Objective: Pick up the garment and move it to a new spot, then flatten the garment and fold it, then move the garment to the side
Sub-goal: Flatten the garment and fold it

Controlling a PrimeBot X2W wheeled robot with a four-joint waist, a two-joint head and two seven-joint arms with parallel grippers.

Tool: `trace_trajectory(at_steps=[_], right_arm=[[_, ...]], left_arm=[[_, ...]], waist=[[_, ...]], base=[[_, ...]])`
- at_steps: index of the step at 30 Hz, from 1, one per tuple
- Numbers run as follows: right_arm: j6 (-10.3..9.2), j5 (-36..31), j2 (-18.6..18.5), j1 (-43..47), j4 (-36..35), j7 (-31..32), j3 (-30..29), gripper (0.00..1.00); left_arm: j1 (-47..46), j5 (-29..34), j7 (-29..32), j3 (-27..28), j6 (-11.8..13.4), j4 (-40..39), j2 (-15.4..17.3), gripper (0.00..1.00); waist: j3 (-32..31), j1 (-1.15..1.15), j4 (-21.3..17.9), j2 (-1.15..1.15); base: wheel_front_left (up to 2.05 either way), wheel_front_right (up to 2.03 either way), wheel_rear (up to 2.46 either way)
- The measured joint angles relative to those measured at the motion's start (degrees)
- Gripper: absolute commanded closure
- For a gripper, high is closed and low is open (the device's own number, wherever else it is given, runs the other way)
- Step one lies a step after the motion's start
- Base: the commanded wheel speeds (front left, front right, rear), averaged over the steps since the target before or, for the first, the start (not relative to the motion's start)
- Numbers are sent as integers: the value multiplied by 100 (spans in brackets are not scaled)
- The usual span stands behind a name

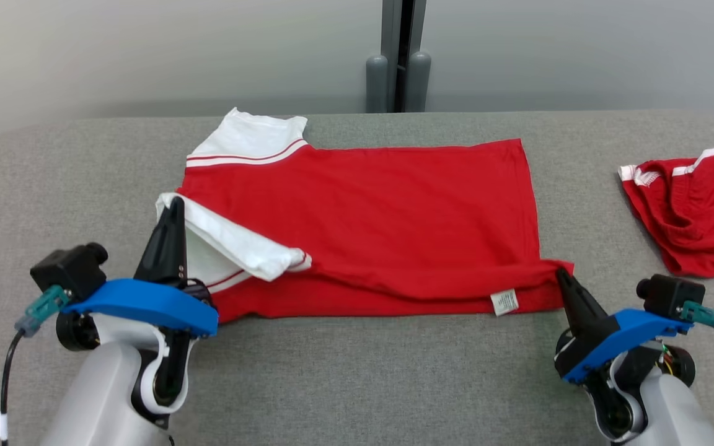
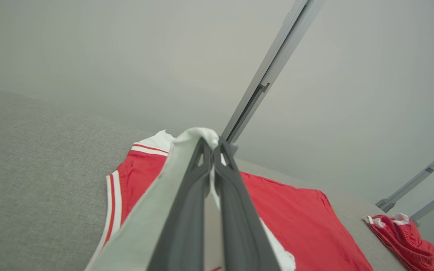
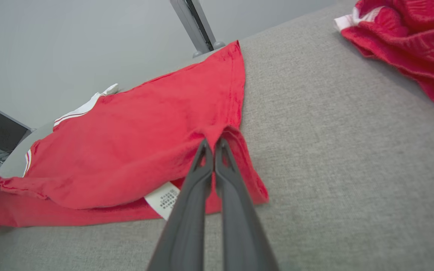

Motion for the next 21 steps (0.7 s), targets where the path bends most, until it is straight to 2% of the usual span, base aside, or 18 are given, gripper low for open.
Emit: trace_trajectory(at_steps=[14,15,16,17,21], right_arm=[[0,-88,2,-1024,1250,-757,274,100],[0,-140,2,-1097,1348,-826,291,83],[0,-155,1,-1239,1522,-965,339,52],[0,-155,1,-1239,1522,-965,339,0],[0,-364,2,-1447,1804,-1411,382,0]], left_arm=[[-865,82,-364,45,-227,1473,-174,100],[-929,82,-386,48,-233,1599,-190,100],[-1043,92,-412,54,-244,1798,-204,66],[-1043,92,-412,54,-244,1798,-204,0],[-1209,146,-522,89,-386,2014,-246,0]], waist=[[291,0,-54,0],[308,0,-50,0],[347,0,-41,0],[347,0,-41,0],[409,0,-20,0]], base=[[0,0,0],[0,0,0],[0,0,0],[0,0,0],[0,0,0]])
